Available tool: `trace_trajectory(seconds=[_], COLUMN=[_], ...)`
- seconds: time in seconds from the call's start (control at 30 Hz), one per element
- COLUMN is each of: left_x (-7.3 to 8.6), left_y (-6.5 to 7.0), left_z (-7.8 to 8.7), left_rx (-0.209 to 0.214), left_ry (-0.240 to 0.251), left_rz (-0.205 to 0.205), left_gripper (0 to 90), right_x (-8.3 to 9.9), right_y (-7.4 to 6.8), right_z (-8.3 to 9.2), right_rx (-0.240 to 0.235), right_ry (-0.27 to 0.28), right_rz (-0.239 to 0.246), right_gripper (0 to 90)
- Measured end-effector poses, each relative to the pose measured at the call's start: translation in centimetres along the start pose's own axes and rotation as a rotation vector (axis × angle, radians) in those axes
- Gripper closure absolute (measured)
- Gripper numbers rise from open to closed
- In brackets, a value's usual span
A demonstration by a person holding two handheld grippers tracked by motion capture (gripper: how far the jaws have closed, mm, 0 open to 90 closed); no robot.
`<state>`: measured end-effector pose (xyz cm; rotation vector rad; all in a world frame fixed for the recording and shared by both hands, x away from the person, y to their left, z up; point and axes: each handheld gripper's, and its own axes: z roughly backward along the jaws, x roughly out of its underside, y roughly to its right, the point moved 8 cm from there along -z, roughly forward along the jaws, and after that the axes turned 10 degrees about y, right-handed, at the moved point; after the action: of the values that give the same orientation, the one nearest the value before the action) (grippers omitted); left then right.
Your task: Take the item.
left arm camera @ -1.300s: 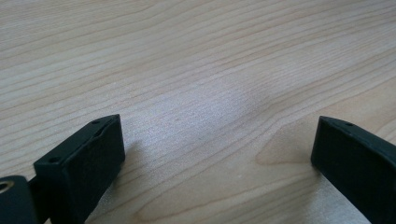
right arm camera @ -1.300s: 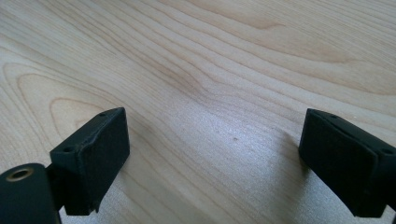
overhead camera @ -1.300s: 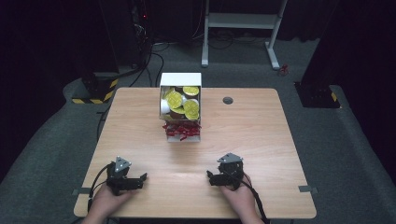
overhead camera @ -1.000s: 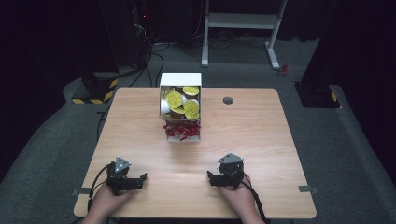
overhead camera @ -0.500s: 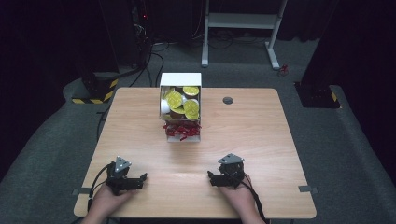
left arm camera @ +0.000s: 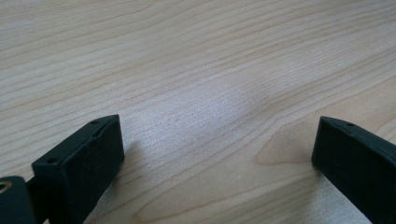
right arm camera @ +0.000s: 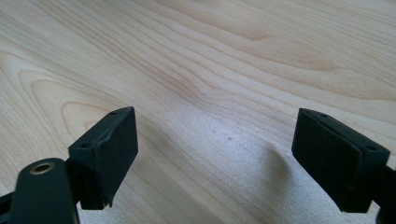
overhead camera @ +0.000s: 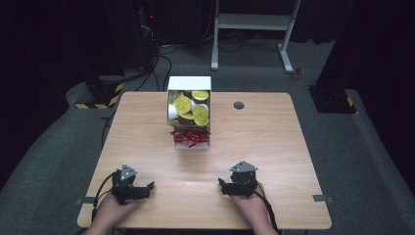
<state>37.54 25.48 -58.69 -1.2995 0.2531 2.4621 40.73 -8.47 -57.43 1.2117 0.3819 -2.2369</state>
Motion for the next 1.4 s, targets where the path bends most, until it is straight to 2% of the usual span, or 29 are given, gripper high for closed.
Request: trace_trajectory(seconds=[0.4, 0.5, 0.53, 0.63, 0.7, 0.97, 1.17, 1.2, 1.4], left_x=[0.0, 0.0, 0.0, 0.0, 0.0, 0.0, 0.0, 0.0, 0.0], left_y=[0.0, 0.0, 0.0, 0.0, 0.0, 0.0, 0.0, 0.0, 0.0], left_z=[0.0, 0.0, 0.0, 0.0, 0.0, 0.1, 0.0, 0.0, 0.0], left_rx=[0.001, 0.001, 0.001, 0.000, 0.001, 0.007, 0.011, 0.010, 0.011], left_ry=[0.000, -0.001, -0.001, -0.001, 0.000, -0.007, -0.007, -0.007, -0.007], left_rz=[0.000, 0.000, 0.001, 0.000, 0.001, -0.006, -0.011, -0.012, -0.009], left_gripper=[2.3, 2.3, 2.3, 2.2, 2.2, 2.1, 2.1, 2.1, 2.1], right_x=[-1.7, -1.7, -1.8, -2.0, -2.3, -2.9, -3.5, -3.6, -4.3], right_y=[-0.2, -0.3, -0.4, -0.3, -0.5, -0.6, 0.0, 0.2, 0.4], right_z=[1.4, 1.5, 1.7, 1.7, 1.8, 1.9, 1.9, 1.9, 1.9], right_rx=[-0.008, -0.015, -0.015, -0.016, -0.020, -0.022, 0.000, 0.001, 0.011], right_ry=[0.071, 0.072, 0.082, 0.093, 0.095, 0.115, 0.139, 0.139, 0.149], right_rz=[-0.020, -0.015, -0.010, -0.009, -0.013, 0.000, -0.018, -0.032, -0.039], right_gripper=[18.9, 19.6, 23.0, 24.8, 29.1, 35.4, 43.1, 44.8, 46.0])
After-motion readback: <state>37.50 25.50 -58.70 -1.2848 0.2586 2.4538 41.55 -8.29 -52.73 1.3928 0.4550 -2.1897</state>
